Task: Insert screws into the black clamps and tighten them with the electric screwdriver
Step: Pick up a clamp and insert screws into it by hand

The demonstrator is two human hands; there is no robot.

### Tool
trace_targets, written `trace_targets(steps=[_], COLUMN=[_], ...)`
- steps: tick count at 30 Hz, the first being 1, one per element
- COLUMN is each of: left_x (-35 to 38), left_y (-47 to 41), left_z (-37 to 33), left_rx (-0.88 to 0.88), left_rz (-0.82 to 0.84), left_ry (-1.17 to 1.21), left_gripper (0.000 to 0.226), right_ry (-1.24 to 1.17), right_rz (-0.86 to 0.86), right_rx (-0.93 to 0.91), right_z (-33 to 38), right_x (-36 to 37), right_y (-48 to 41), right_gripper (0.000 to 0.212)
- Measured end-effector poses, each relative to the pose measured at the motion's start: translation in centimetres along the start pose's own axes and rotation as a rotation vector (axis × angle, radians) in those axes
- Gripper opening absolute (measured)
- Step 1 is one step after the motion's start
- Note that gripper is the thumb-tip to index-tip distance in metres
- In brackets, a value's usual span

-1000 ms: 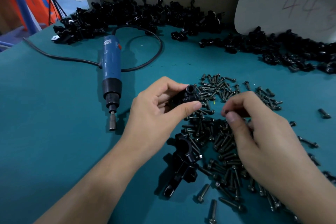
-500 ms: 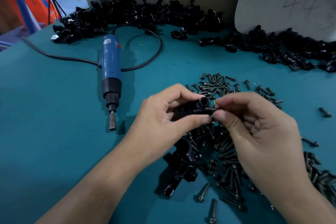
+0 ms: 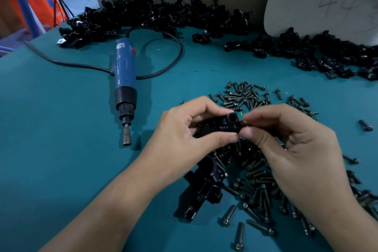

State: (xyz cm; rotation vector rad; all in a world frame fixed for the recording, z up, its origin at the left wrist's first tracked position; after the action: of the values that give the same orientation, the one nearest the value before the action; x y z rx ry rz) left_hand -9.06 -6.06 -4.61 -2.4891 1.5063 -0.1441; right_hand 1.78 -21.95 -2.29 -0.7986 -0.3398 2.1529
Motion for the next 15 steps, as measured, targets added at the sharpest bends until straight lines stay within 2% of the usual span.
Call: trace_targets(steps=[7, 11, 15], left_x=[-0.03, -0.06, 0.00], left_y=[0.00, -0.06, 0.01], left_z=[0.08, 0.11, 0.04], left_rx=[0.006, 0.003, 0.020], left_rz=[-0.016, -0.019, -0.005], left_ry=[-0.009, -0.010, -0.026], left_gripper=[0.026, 0.027, 0.027], right_ry=[-0.136, -0.095, -0.096], right_rz=[-0.038, -0.012, -0.029], right_rx=[0.077, 0.068, 0.084], right_z=[-0.06, -0.02, 0.01], right_x=[-0.01, 0.04, 0.20], right_y=[0.03, -0.01, 0.07], right_gripper=[0.017, 0.024, 0.022])
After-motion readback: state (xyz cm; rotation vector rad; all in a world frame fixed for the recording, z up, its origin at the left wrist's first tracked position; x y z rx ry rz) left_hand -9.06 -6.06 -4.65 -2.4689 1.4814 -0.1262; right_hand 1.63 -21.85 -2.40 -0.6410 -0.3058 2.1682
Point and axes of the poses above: each hand's wrist, its own y-axis away from the middle knuckle, its own x-axis out of the palm, z = x × y, the point moved 1 cm from there along -y, towards the middle knuckle
